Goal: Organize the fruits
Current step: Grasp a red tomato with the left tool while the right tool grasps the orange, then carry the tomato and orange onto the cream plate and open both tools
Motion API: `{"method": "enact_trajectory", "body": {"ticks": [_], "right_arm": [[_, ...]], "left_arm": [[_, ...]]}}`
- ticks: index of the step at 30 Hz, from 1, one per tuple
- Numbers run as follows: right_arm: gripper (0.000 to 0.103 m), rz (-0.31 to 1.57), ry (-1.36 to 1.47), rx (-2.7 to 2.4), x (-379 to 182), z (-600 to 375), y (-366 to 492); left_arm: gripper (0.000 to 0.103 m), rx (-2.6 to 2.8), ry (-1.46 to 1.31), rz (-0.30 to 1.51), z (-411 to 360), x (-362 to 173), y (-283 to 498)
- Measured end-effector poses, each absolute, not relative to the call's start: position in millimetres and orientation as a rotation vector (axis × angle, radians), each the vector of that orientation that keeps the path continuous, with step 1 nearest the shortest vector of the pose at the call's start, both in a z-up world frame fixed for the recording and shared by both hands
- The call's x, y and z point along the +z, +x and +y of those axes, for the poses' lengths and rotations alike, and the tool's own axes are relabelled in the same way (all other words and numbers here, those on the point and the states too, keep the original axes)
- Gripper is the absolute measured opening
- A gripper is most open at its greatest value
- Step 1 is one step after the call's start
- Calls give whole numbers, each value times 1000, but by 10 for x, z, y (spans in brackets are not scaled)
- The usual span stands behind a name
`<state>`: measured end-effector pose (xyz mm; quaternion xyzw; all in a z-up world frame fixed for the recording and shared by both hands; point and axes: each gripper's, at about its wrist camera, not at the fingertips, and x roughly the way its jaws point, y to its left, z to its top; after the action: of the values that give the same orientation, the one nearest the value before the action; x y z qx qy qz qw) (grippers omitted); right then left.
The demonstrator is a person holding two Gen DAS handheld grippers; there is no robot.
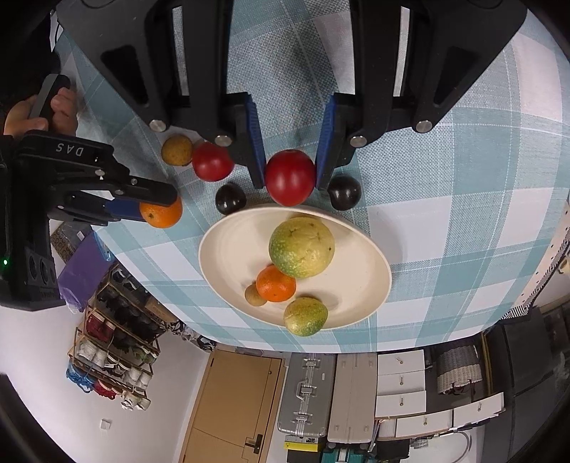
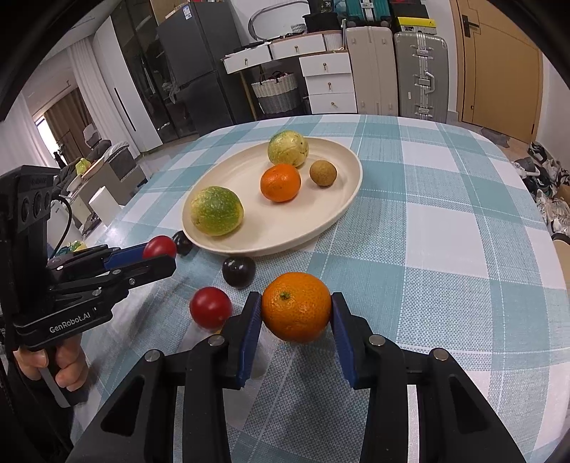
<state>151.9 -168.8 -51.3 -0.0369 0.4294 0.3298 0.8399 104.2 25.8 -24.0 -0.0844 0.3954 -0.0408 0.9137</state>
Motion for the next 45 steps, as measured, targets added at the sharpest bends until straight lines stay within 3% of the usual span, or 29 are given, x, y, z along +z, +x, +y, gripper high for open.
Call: {"method": "enact_trajectory", "body": {"ticks": [45], "right_arm": [[39,850,-28,706,-348,-1403,1832]], "left_arm": [[25,-72,-185,801,341,-231,1569]]}}
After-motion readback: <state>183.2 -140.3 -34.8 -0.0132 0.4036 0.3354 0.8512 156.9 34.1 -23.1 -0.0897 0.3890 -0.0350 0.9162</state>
